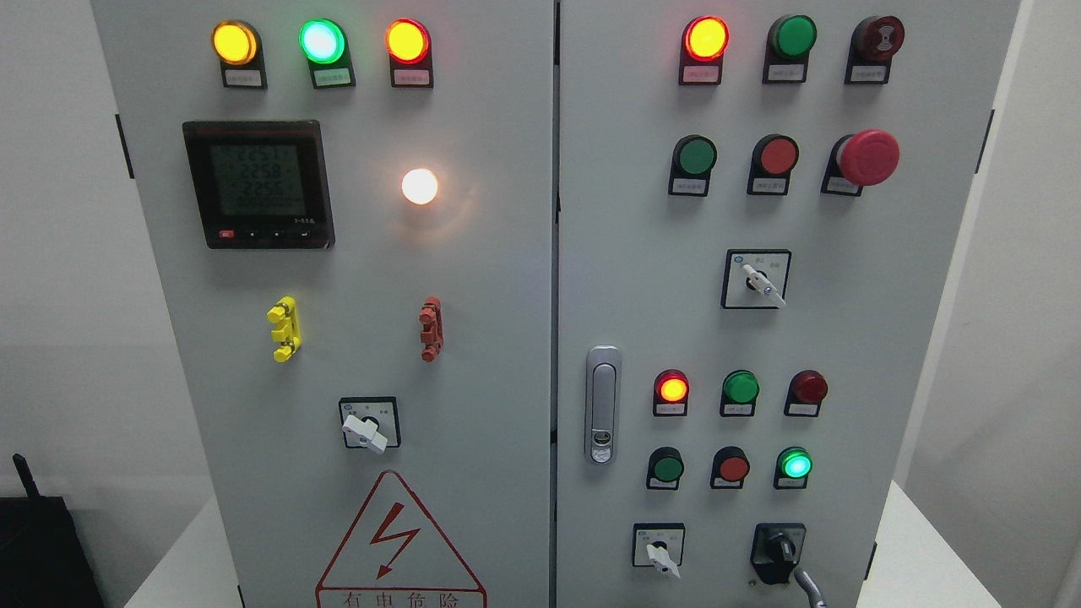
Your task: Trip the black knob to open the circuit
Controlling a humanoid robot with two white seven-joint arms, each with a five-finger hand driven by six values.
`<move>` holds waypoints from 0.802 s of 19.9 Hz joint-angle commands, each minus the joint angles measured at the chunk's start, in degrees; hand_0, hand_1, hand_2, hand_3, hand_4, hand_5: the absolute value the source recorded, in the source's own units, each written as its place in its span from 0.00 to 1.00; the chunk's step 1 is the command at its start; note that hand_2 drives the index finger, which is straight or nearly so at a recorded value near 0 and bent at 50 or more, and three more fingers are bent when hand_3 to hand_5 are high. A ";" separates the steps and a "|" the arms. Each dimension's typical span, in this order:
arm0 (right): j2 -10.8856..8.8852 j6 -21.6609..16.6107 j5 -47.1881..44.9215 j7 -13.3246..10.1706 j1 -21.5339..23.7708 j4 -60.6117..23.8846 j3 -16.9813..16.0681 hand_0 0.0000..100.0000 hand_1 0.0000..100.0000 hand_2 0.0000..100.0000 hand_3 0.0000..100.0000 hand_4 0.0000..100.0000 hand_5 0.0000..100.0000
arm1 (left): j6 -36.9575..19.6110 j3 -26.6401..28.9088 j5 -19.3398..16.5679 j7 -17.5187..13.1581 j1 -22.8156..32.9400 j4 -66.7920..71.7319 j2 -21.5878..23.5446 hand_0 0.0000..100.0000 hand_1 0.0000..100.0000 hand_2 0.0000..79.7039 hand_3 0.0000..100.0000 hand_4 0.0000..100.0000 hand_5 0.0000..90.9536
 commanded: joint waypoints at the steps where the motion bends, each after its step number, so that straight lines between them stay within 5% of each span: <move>1: -0.18 -0.89 -0.18 -0.29 0.37 -2.44 -0.14 1.00 0.89 0.00 1.00 0.98 0.97 | -0.08 0.07 0.14 0.01 -0.14 -0.01 -0.09 0.12 0.39 0.00 0.00 0.00 0.00; 16: 0.44 -1.42 -0.27 -3.27 7.39 -7.71 1.62 0.99 0.83 0.00 1.00 0.91 0.92 | -0.08 0.07 0.14 0.01 -0.14 -0.01 -0.09 0.12 0.39 0.00 0.00 0.00 0.00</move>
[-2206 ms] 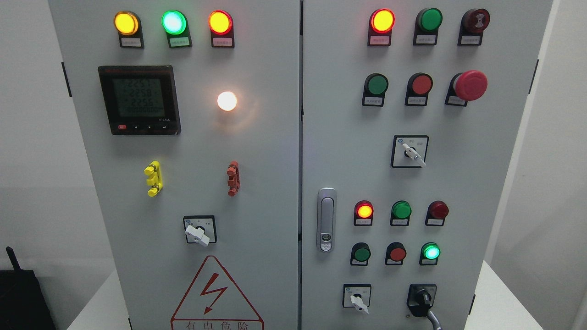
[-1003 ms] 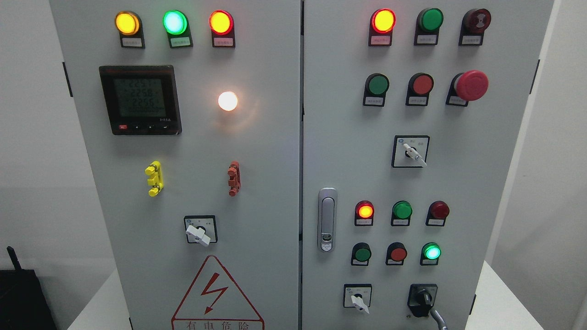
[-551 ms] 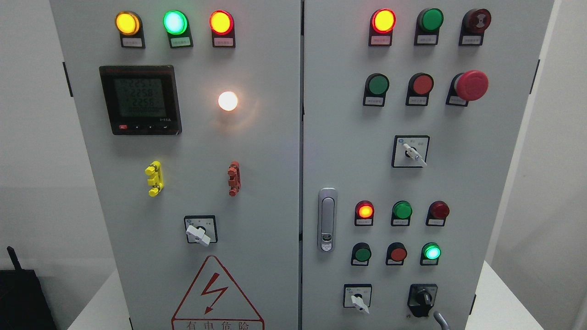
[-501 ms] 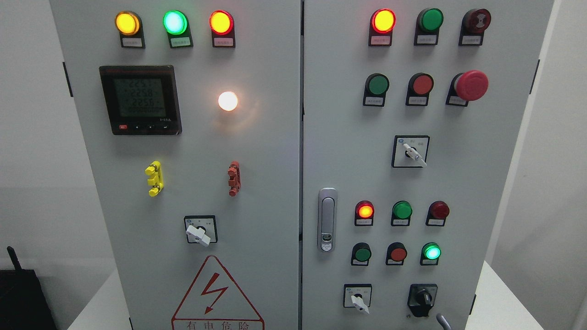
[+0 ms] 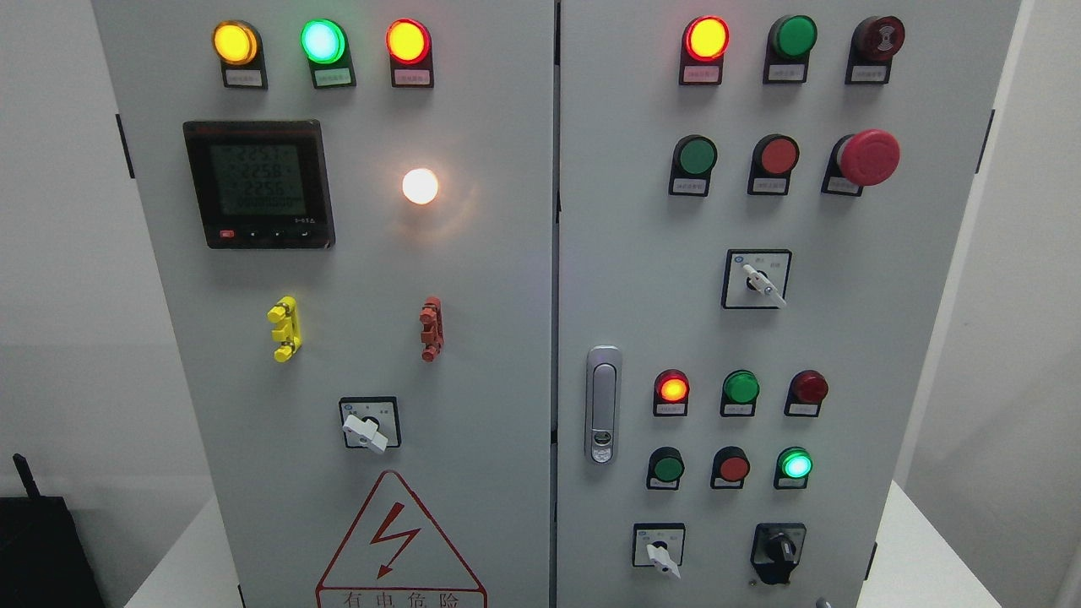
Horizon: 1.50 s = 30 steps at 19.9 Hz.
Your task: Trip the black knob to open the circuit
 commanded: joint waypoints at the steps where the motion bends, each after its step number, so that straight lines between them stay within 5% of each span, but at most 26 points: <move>1: 0.38 -1.73 -0.19 -0.86 0.92 -2.03 0.65 0.99 0.83 0.00 0.99 0.90 0.91 | -0.08 0.07 0.14 0.01 -0.23 -0.01 -0.09 0.12 0.39 0.00 0.00 0.00 0.00; 9: 0.64 -4.46 -0.28 -1.39 5.93 -3.78 0.82 0.95 0.84 0.00 0.91 0.80 0.81 | -0.08 0.07 0.14 0.01 -0.23 -0.01 -0.09 0.12 0.39 0.00 0.00 0.00 0.00; 12: 1.25 -5.34 -0.28 -1.39 7.17 -4.22 1.26 0.93 0.82 0.00 0.77 0.64 0.69 | -0.08 0.07 0.14 0.01 -0.23 -0.01 -0.09 0.12 0.39 0.00 0.00 0.00 0.00; 17: 1.34 -5.78 -0.28 -1.21 8.13 -4.40 1.35 0.87 0.56 0.00 0.45 0.35 0.37 | -0.08 0.07 0.14 0.01 -0.14 -0.01 -0.09 0.12 0.39 0.00 0.00 0.00 0.00; 19: 1.34 -5.78 -0.28 -1.13 8.40 -4.40 1.35 0.77 0.48 0.00 0.35 0.26 0.29 | -0.08 0.07 0.14 0.01 -0.23 -0.01 -0.09 0.12 0.39 0.00 0.00 0.00 0.00; 22: 1.34 -5.78 -0.28 -1.04 8.40 -4.40 1.35 0.46 0.39 0.00 0.24 0.16 0.15 | -0.08 0.07 0.14 0.01 -0.23 -0.01 -0.09 0.12 0.39 0.00 0.00 0.00 0.00; 26: 1.34 -5.78 -0.28 -0.78 8.40 -4.40 1.44 0.18 0.26 0.00 0.14 0.05 0.01 | -0.08 0.07 0.14 0.01 -0.23 -0.01 -0.09 0.12 0.39 0.00 0.00 0.00 0.00; 30: 1.34 -5.78 -0.37 -0.33 8.49 -4.40 1.44 0.10 0.10 0.00 0.05 0.00 0.00 | -0.08 0.07 0.14 0.01 -0.23 -0.01 -0.09 0.12 0.39 0.00 0.00 0.00 0.00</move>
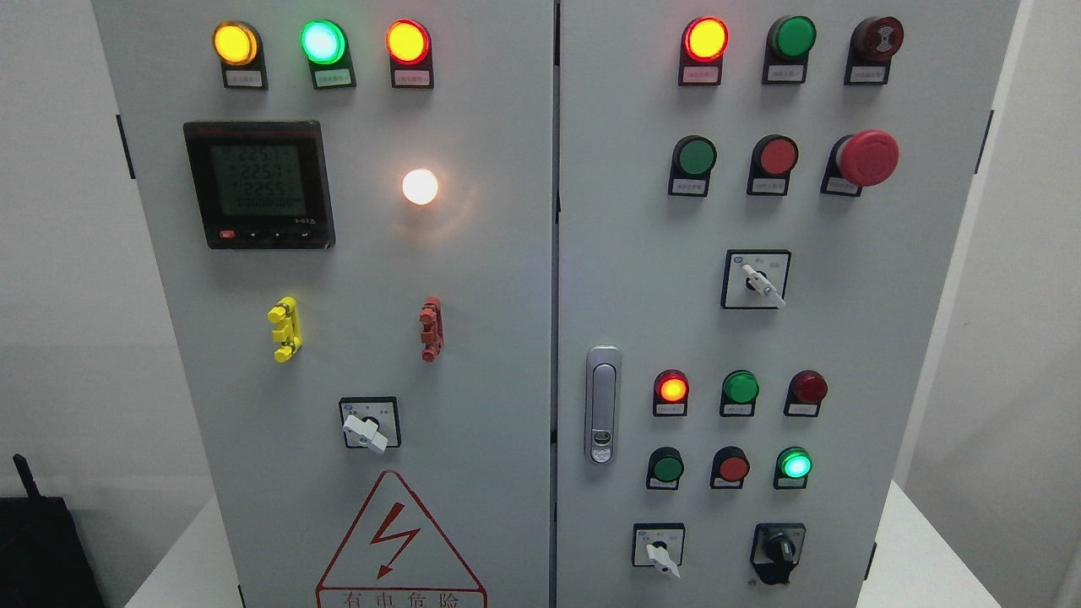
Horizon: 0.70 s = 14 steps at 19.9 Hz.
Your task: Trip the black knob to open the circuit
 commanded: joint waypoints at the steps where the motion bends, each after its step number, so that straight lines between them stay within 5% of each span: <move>1: 0.13 -0.82 -0.16 0.67 -0.07 -1.56 0.28 0.07 0.06 0.00 0.03 0.00 0.00 | -0.08 0.07 0.14 0.01 -0.14 -0.01 -0.09 0.12 0.39 0.00 0.00 0.00 0.00; 14: 0.13 -0.82 -0.25 2.34 0.02 -1.56 0.64 0.00 0.00 0.00 0.00 0.00 0.00 | -0.08 0.07 0.14 0.01 -0.14 -0.01 -0.09 0.12 0.39 0.00 0.00 0.00 0.00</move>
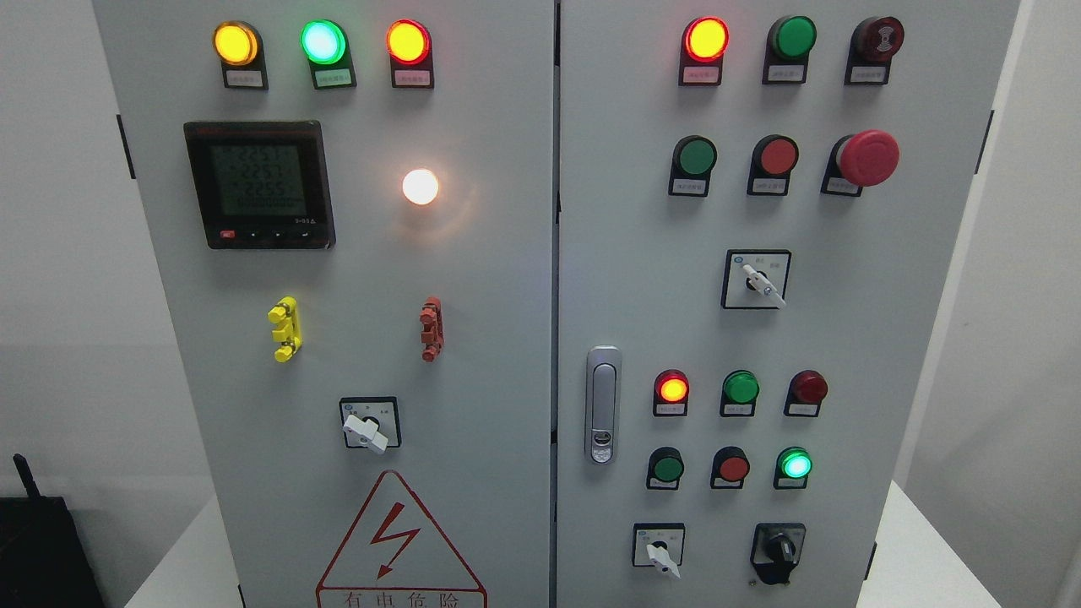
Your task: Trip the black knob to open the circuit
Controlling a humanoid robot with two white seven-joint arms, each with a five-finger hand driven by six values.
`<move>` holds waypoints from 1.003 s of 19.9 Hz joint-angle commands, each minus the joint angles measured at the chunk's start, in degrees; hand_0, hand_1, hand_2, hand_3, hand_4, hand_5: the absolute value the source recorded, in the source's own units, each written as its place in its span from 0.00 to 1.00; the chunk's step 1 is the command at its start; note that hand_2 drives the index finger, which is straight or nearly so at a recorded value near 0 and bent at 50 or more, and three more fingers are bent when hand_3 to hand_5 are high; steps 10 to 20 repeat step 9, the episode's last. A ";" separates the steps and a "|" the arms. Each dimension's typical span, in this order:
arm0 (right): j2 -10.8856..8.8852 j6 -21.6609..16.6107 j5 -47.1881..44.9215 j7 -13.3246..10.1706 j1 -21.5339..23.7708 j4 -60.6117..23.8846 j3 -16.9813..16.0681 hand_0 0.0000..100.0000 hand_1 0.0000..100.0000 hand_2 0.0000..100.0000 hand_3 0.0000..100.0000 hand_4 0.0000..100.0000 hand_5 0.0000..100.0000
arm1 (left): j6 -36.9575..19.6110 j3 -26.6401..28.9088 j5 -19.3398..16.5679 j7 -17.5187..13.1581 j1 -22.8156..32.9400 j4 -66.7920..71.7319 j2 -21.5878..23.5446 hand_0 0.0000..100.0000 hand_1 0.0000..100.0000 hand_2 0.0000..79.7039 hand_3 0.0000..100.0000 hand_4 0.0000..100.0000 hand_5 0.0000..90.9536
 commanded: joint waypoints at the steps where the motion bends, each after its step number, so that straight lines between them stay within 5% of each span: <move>1: 0.13 -0.82 -0.20 0.56 -0.13 -1.55 0.16 0.00 0.00 0.00 0.00 0.00 0.00 | -0.08 0.07 0.14 0.01 -0.14 -0.01 -0.09 0.12 0.39 0.00 0.00 0.00 0.00; 20: 0.13 -0.82 -0.11 0.48 -0.21 -1.55 0.16 0.00 0.00 0.00 0.00 0.00 0.00 | -0.08 0.07 0.14 0.01 -0.23 -0.01 -0.09 0.12 0.39 0.00 0.00 0.00 0.00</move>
